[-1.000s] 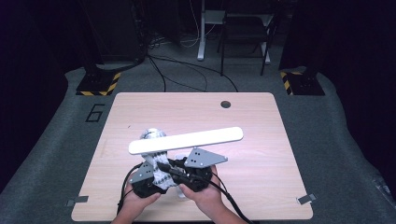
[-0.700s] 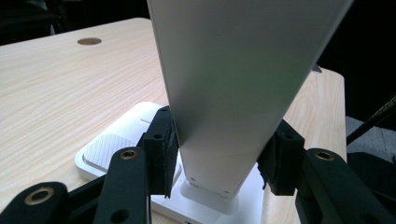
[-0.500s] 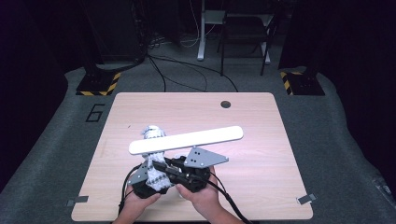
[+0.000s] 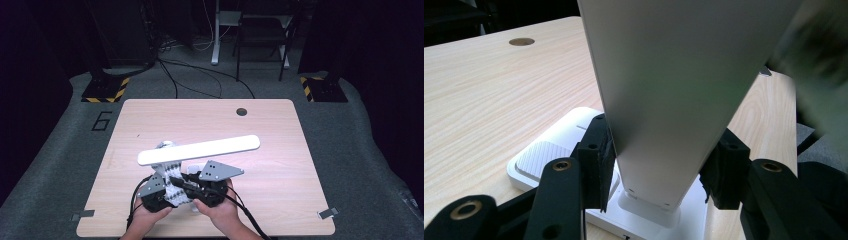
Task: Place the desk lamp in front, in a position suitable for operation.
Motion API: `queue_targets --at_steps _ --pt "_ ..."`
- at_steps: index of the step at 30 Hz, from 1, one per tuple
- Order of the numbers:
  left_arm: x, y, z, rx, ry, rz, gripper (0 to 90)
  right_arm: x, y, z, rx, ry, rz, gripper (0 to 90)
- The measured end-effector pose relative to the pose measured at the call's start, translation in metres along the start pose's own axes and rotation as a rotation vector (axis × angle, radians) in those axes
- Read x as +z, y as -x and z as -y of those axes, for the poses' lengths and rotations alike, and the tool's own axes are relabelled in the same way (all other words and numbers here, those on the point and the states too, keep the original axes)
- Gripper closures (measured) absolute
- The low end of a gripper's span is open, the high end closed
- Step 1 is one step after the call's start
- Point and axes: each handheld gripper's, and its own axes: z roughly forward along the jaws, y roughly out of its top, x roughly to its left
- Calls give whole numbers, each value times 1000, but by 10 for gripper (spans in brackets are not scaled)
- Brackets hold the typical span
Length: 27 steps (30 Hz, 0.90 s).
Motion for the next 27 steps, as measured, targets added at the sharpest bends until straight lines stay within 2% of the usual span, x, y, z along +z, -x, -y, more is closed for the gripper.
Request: queue_targets --at_steps 2,7,11,16,27 --pt "0 1 -1 3 -8 -7 534 -3 1 3 12 9 8 802" --pt "2 3 0 -10 3 -14 534 -2 -3 -3 10 44 -4 803" --pt "2 3 0 -16 2 -12 534 -1 -10 -11 -9 93 -10 802" --pt "2 3 0 -15 1 -13 534 0 -13 -15 -20 130 -3 802" --pt "1 4 -1 -12 -7 -13 533 -3 -15 -23 9 185 -4 804"
